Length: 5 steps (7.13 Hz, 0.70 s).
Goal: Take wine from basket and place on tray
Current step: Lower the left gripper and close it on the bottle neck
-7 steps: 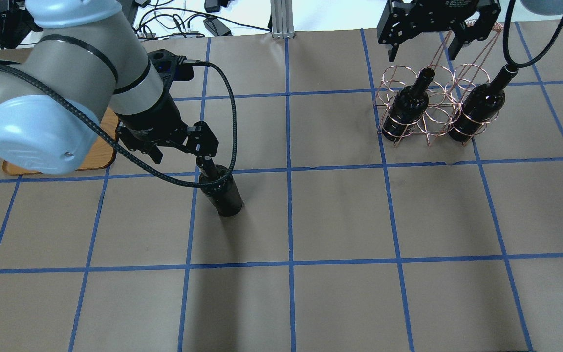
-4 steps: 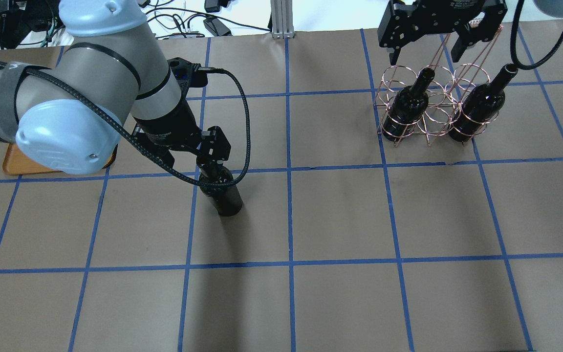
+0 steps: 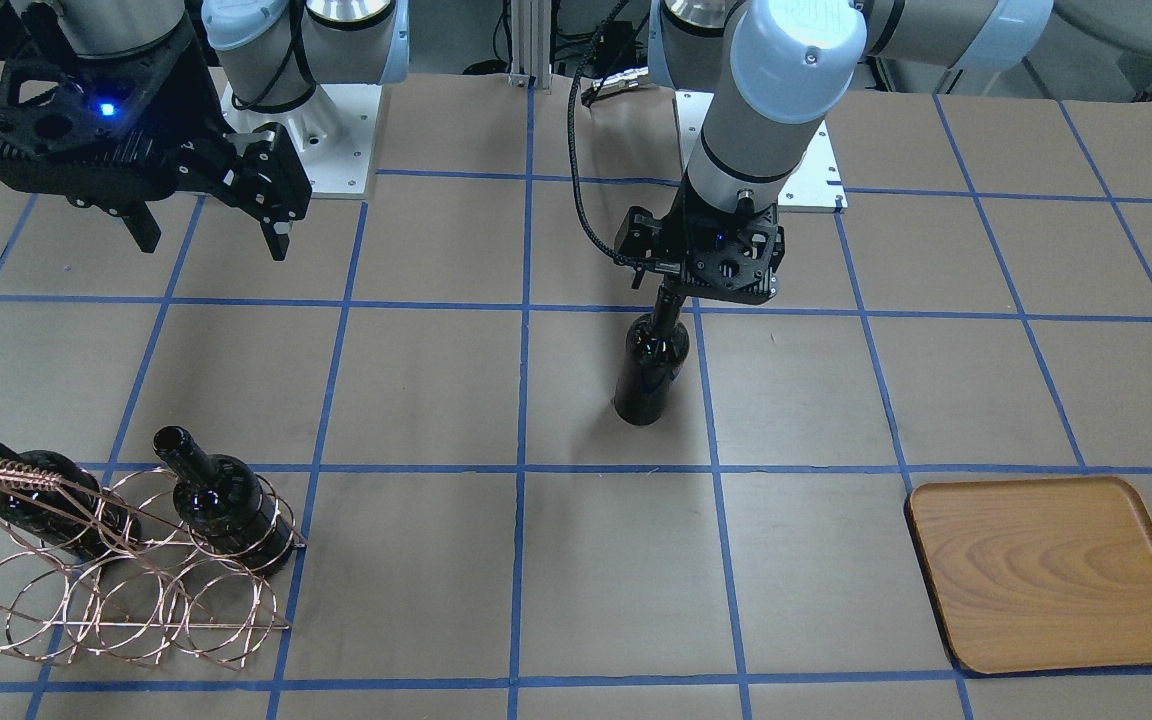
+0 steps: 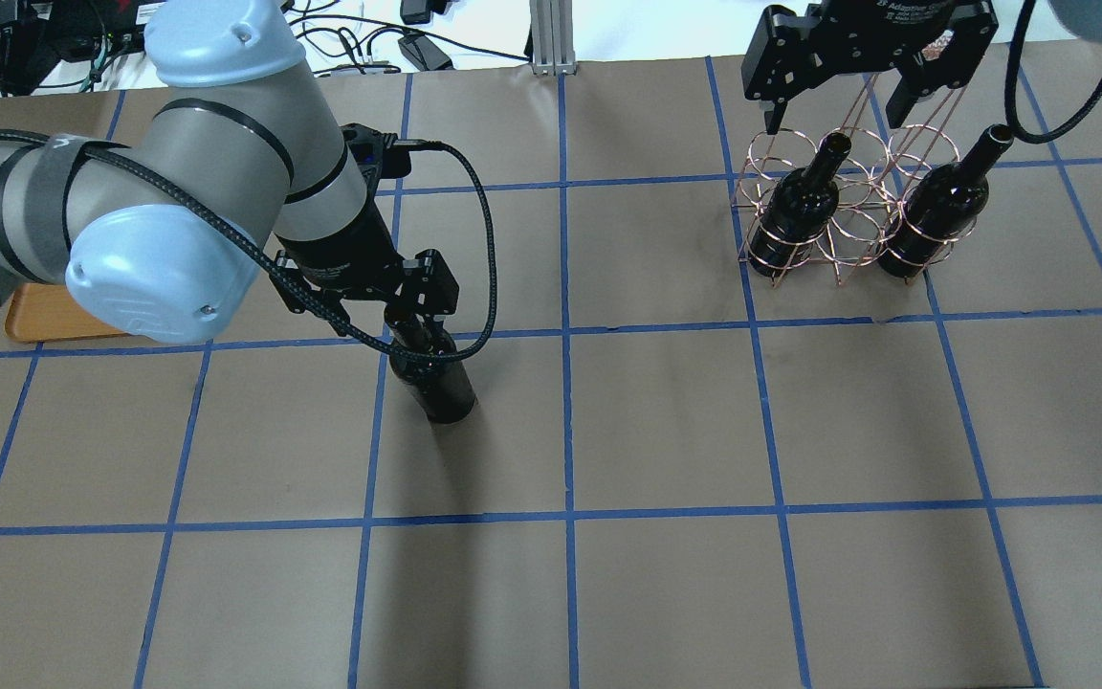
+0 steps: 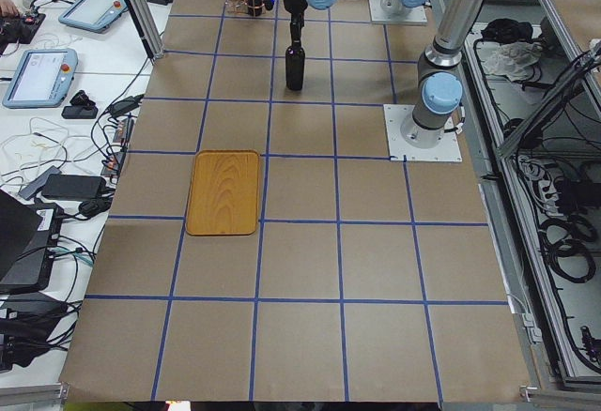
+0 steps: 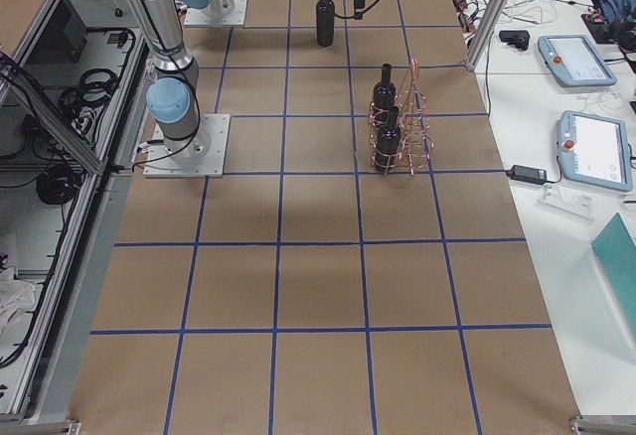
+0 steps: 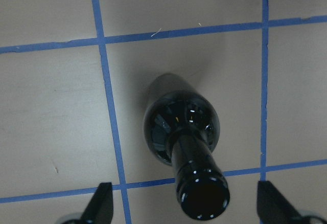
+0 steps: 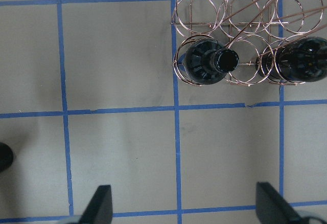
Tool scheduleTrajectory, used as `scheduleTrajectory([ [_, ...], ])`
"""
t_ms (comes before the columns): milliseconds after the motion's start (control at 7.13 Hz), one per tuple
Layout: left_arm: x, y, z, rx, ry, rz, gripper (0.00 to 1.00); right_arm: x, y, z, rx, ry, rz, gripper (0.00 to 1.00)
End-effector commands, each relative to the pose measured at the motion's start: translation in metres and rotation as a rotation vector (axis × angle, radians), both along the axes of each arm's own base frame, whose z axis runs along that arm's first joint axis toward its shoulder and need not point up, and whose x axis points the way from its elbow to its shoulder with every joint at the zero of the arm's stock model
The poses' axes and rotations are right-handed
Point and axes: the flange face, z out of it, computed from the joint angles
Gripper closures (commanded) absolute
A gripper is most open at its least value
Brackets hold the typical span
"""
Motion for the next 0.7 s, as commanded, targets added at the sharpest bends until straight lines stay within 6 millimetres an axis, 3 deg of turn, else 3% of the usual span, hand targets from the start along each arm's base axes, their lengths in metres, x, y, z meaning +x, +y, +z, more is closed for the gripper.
scheduleTrajectory([
  [0, 0.000, -0.001, -0.002, 0.000, -0.004, 0.018, 0.02, -0.001, -0.001, -0.001, 0.001, -0.002, 0.001, 0.00],
  [421, -0.002, -0.016, -0.015, -0.028, -0.002, 0.106, 0.19, 0.000, -0.001, -0.001, 0.001, -0.005, 0.001, 0.00],
  [561, -0.007, -0.015, -0.016, -0.015, 0.026, 0.125, 0.40, 0.000, -0.001, -0.003, 0.004, -0.005, -0.001, 0.00],
])
